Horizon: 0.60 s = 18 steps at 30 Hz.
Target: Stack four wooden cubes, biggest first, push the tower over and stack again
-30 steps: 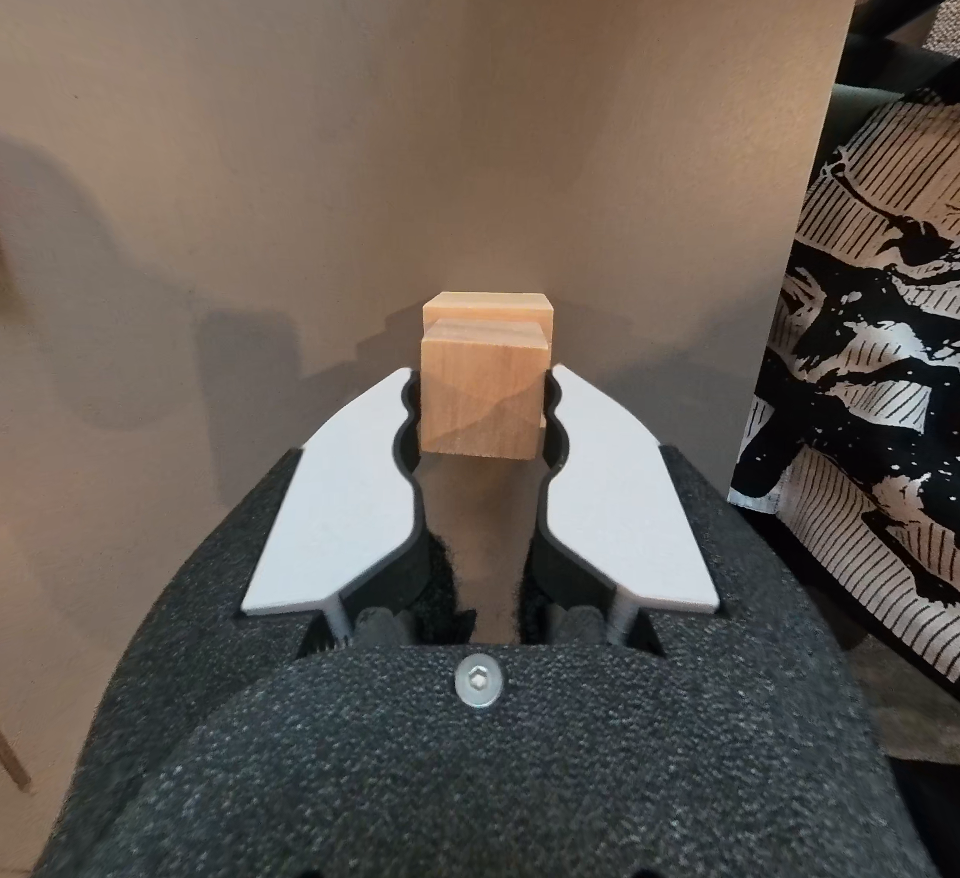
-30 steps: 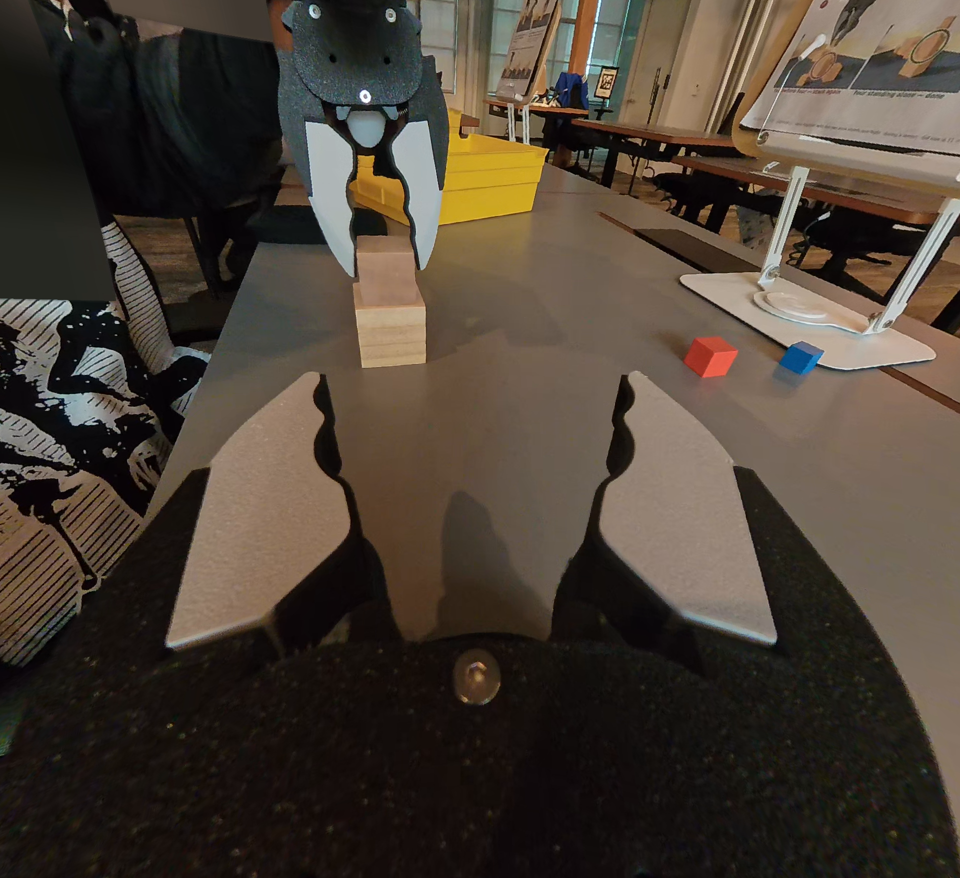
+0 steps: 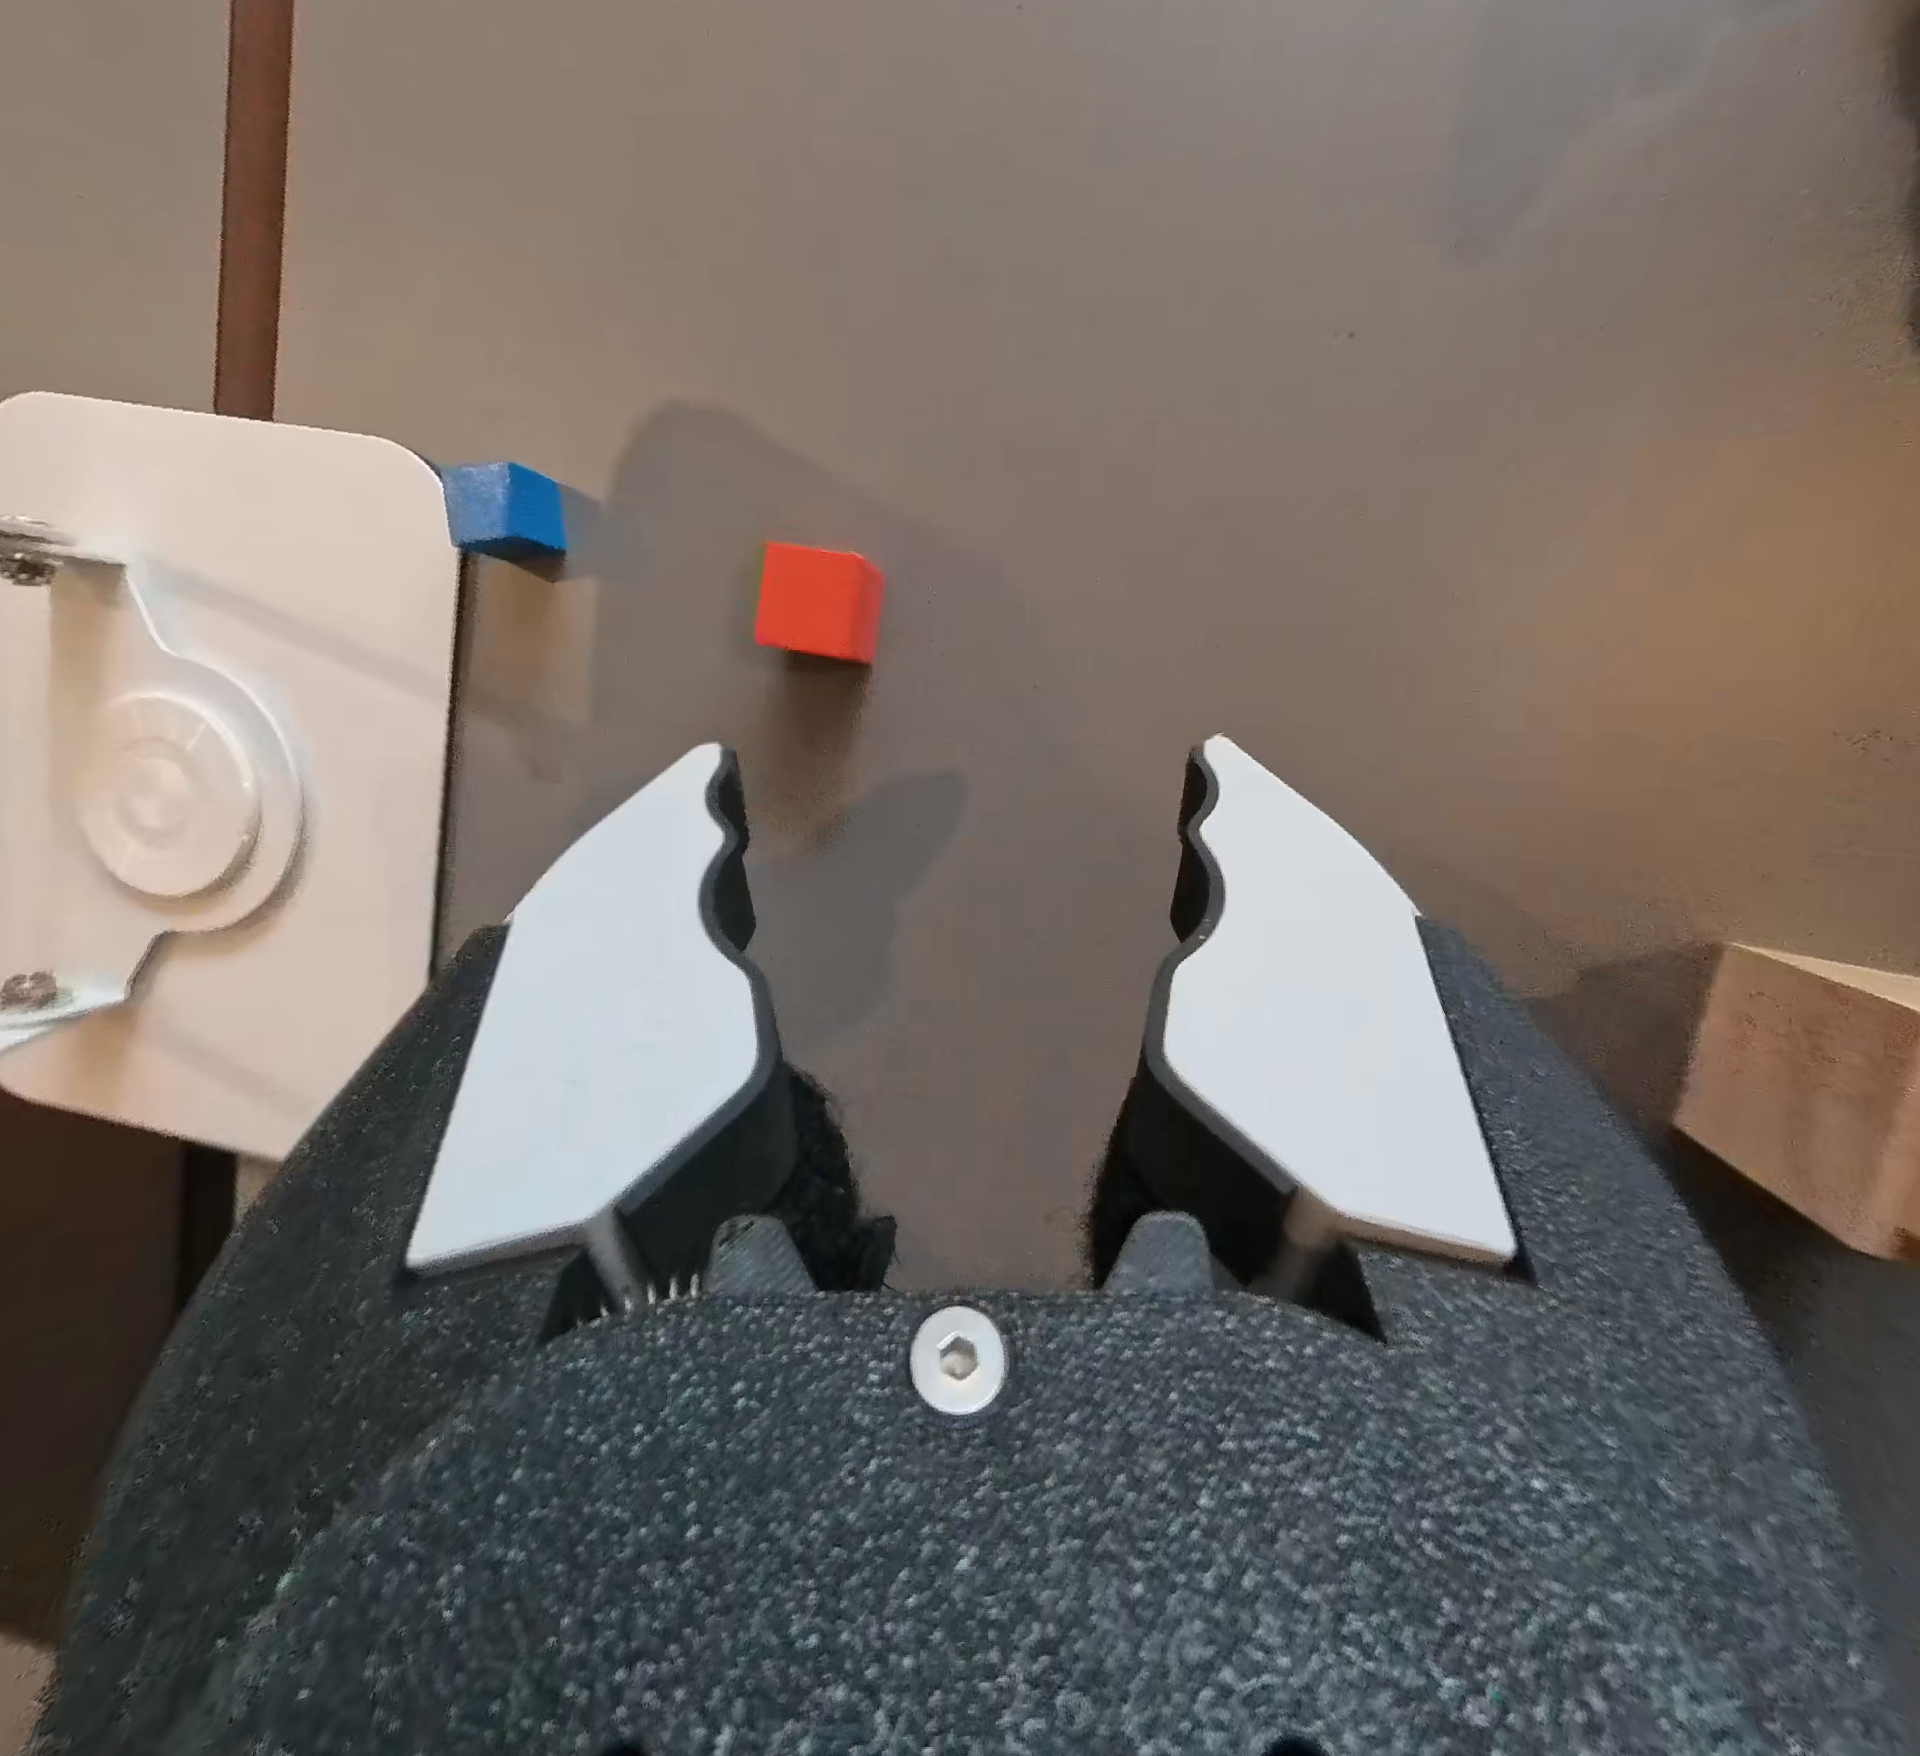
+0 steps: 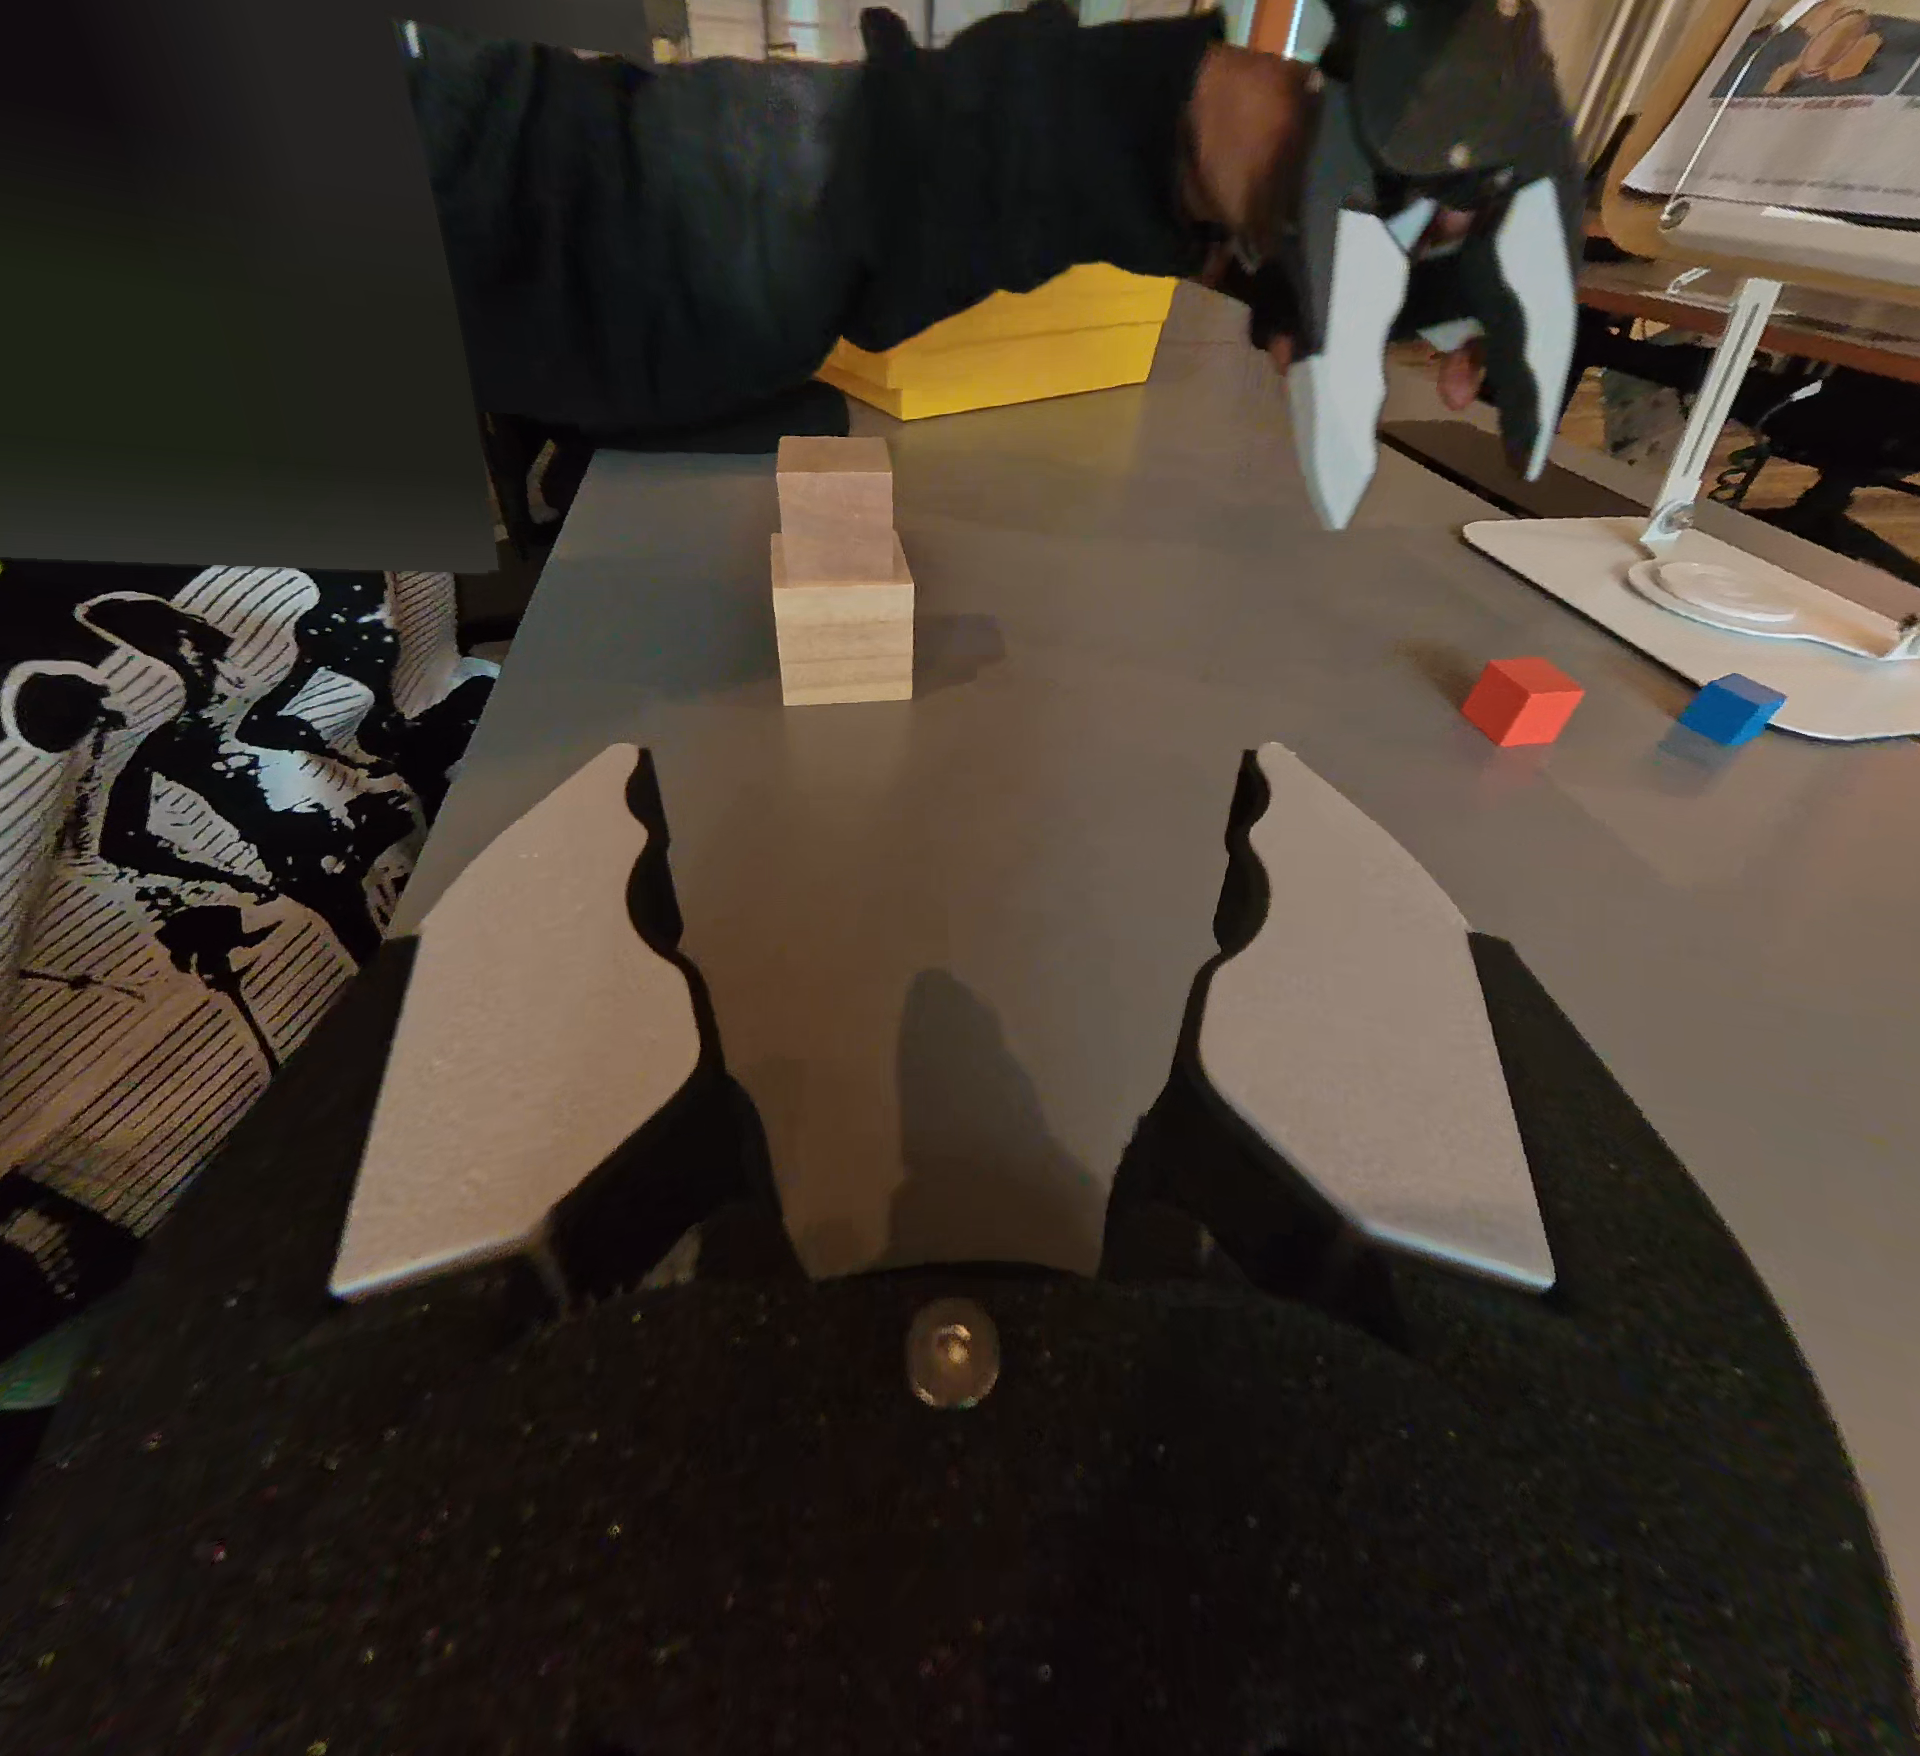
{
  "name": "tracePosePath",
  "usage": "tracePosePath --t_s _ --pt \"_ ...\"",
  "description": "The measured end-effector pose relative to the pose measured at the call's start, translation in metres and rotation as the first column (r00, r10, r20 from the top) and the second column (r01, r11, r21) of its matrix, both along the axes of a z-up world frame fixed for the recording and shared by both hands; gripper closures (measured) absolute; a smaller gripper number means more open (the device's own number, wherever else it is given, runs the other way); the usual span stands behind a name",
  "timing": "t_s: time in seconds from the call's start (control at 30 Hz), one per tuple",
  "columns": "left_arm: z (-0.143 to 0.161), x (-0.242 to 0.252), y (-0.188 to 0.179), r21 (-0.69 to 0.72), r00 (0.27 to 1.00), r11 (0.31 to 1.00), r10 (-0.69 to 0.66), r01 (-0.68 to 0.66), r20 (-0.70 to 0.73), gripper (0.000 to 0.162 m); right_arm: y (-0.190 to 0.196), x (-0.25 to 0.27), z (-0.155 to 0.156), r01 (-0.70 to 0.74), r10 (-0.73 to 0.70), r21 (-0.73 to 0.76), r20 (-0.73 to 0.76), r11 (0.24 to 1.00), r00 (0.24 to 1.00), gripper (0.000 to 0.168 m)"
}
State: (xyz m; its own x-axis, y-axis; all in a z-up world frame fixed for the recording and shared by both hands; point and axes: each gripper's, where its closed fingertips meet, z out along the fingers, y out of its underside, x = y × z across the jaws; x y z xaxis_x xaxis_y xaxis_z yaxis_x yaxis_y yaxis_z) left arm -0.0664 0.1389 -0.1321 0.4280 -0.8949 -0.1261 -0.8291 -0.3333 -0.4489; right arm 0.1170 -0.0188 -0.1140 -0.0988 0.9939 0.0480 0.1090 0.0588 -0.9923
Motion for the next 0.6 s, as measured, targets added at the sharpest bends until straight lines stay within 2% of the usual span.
tracePosePath --t_s 0.27,0.53,0.6 --pt "-0.04 0.002 0.038 -0.062 0.997 0.996 -0.067 0.065 -0.032 0.088 -0.004 0.0 -0.002 -0.025 0.025 0.004 0.013 1.0 1.0 0.066" --pt "-0.067 0.005 0.055 -0.098 0.995 0.993 -0.077 0.07 -0.067 0.096 -0.002 0.0 0.0 -0.013 0.013 -0.003 0.002 1.0 1.0 0.067" --pt "-0.072 0.004 0.059 -0.092 0.994 0.993 -0.078 0.071 -0.075 0.102 -0.002 0.001 0.0 -0.012 0.012 -0.003 0.0 1.0 1.0 0.067"
